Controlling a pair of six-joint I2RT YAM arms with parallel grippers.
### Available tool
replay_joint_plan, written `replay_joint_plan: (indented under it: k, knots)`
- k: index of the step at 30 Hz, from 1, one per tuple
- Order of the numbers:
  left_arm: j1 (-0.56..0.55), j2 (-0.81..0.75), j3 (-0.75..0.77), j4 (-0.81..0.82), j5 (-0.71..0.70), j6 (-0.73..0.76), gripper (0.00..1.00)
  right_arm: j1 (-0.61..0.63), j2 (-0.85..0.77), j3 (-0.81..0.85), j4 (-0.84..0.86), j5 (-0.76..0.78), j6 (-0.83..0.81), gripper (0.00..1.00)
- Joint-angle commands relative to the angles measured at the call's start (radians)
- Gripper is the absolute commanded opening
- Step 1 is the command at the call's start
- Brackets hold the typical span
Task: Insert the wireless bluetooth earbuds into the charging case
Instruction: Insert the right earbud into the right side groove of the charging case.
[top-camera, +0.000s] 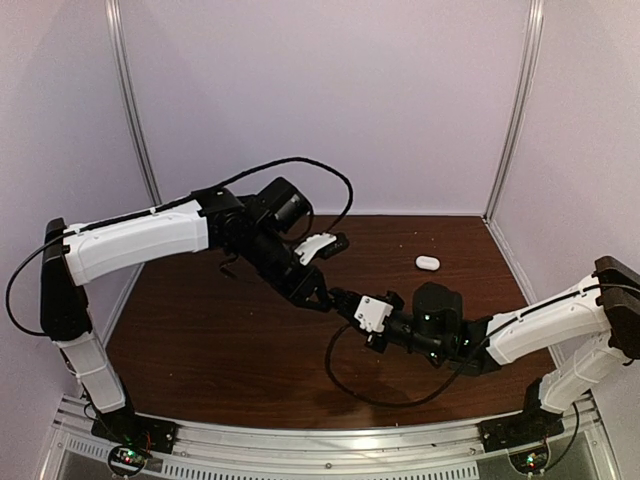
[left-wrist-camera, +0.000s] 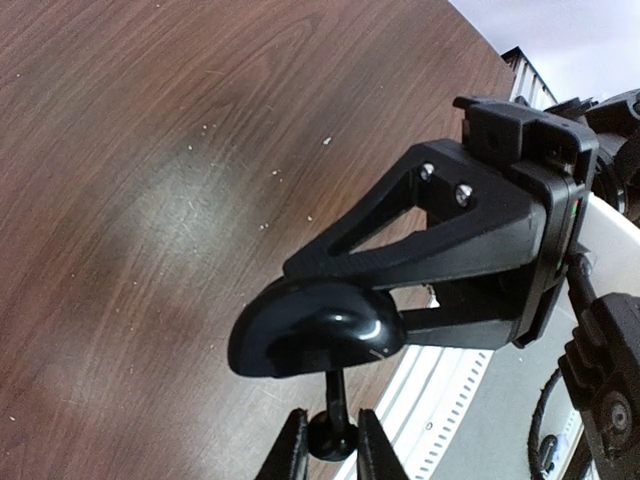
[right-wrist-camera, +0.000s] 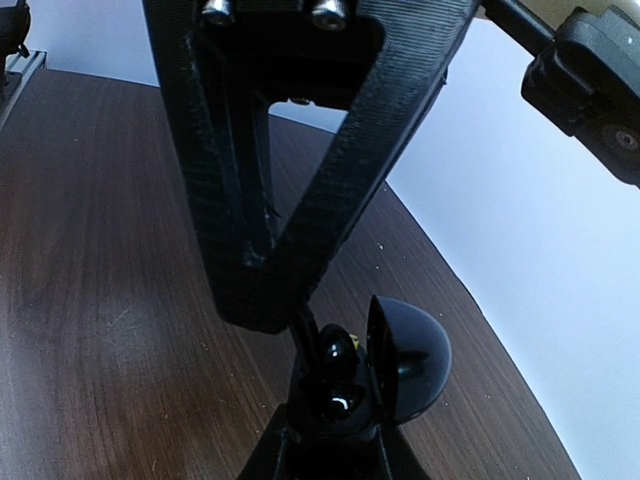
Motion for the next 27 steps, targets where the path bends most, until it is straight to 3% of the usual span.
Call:
replay_joint_plan:
  k: [1,27]
  knots:
    - [-0.007,0.019,0.034,0.007,-0.027,-0.017,0.09,0.021,0.009,0.039,0.027,0.007,-0.012,0.00]
    - [-0.036,0.031,0.055,-0.007,0.040,0.003,0.08,0.024,0.006,0.034,0.036,0.025,-0.023,0.00]
